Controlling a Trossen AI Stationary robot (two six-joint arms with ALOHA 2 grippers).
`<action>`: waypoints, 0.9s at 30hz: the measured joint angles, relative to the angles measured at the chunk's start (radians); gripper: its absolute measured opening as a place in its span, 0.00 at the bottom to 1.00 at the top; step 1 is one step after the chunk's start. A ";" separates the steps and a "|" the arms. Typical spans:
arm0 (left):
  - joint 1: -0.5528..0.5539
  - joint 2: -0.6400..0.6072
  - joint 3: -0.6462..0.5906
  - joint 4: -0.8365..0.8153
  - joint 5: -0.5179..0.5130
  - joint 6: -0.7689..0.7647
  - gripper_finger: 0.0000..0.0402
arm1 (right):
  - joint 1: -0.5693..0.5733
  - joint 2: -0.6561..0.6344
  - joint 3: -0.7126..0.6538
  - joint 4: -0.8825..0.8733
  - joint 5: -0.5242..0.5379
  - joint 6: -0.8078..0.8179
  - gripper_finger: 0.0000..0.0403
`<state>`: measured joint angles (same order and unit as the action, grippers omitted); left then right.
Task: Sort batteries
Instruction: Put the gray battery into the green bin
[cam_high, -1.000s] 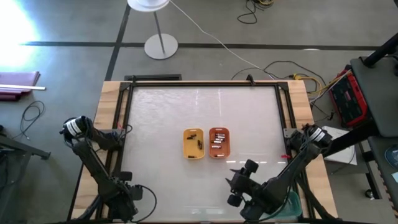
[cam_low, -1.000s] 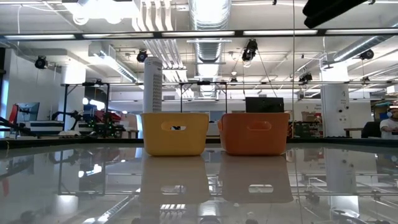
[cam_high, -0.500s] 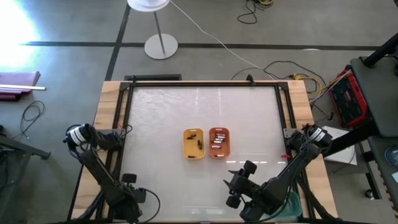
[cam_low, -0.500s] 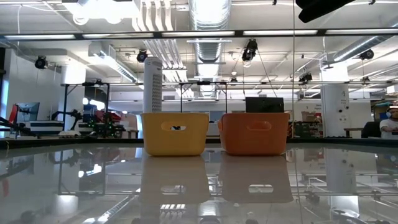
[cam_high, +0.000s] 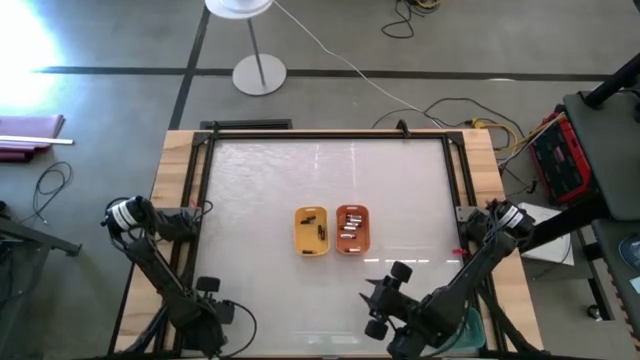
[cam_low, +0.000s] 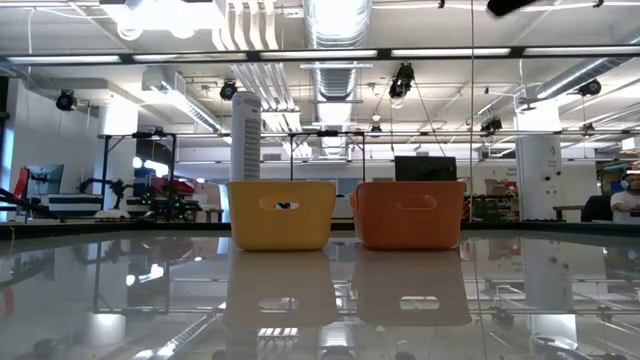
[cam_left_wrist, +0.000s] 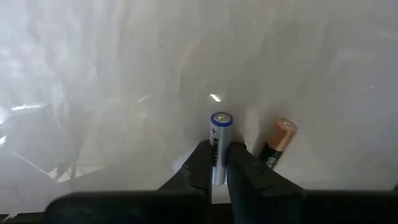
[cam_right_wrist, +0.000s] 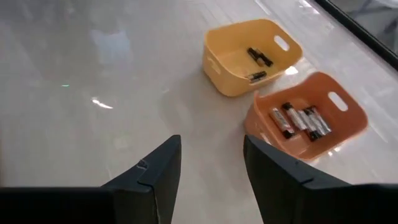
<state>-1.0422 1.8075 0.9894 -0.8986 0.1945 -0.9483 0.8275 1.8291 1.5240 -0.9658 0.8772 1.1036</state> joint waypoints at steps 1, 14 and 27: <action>0.002 0.000 -0.001 -0.004 -0.011 -0.004 0.02 | 0.009 -0.002 0.008 0.002 0.005 -0.011 0.40; 0.093 -0.108 0.065 0.082 -0.516 0.027 0.01 | 0.101 0.010 0.032 0.234 0.161 -0.279 0.30; 0.214 -0.076 0.074 0.749 -0.771 0.347 0.01 | 0.051 0.250 0.007 0.749 0.222 -0.518 0.31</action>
<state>-0.8283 1.7313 1.0630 -0.1494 -0.5762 -0.6015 0.8789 2.0794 1.5308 -0.2164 1.0995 0.5852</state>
